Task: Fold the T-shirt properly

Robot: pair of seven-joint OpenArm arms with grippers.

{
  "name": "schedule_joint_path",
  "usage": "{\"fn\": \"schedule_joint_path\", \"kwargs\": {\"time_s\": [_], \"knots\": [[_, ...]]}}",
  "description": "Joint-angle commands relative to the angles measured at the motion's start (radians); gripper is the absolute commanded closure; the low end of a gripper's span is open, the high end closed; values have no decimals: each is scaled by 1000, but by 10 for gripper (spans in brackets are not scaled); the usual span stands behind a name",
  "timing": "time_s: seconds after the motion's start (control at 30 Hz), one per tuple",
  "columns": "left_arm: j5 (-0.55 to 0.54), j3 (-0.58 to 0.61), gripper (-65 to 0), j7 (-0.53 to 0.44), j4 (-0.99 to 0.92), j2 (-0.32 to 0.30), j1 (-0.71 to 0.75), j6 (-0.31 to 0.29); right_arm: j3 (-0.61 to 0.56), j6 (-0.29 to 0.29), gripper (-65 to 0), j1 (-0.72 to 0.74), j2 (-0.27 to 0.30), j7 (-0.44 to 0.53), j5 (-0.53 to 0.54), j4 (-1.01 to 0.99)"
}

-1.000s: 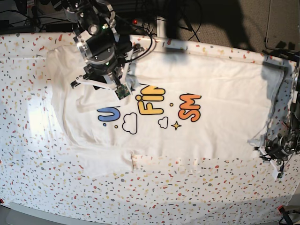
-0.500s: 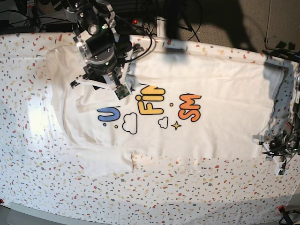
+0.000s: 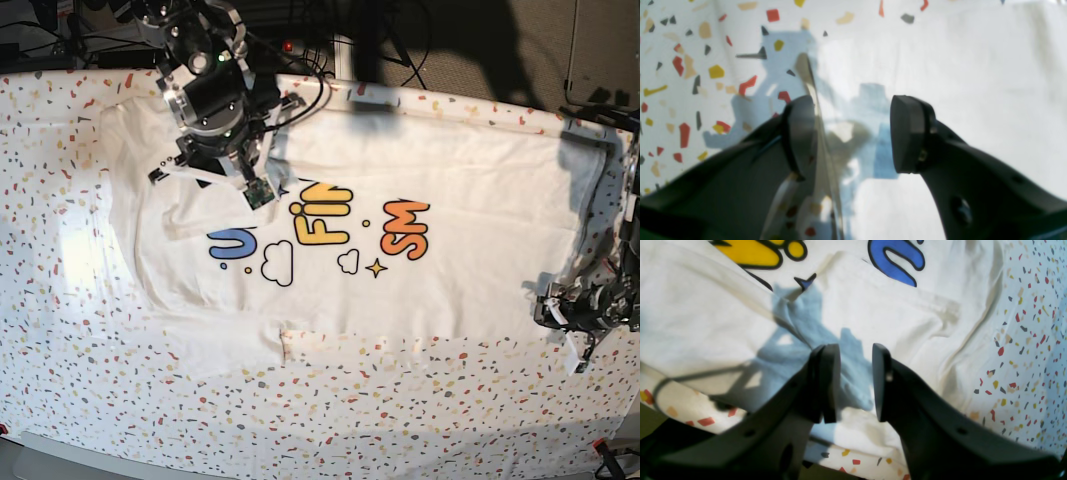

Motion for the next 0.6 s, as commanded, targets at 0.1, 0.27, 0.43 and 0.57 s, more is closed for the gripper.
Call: {"fn": "schedule_joint_path", "kwargs": {"time_s": [0.1,0.27,0.43,0.57], "knots": [[-87,-6,-352,36,-39,-11,-35,-4,0,-7,-171,5,1,9,-6,22],[-155,-6,-352,35,-93,-11,-36,-130,0,-7,-171,-3,0,8,-6,22],[-185,-6,-352,48,-100,-11,-36,-151,0,-7,-171,-3,1,8,-6,22],[-266,-6,-352,119,-100,-11,-37,-151,0,-7,-171,-3,1,8,-6,22]]}}
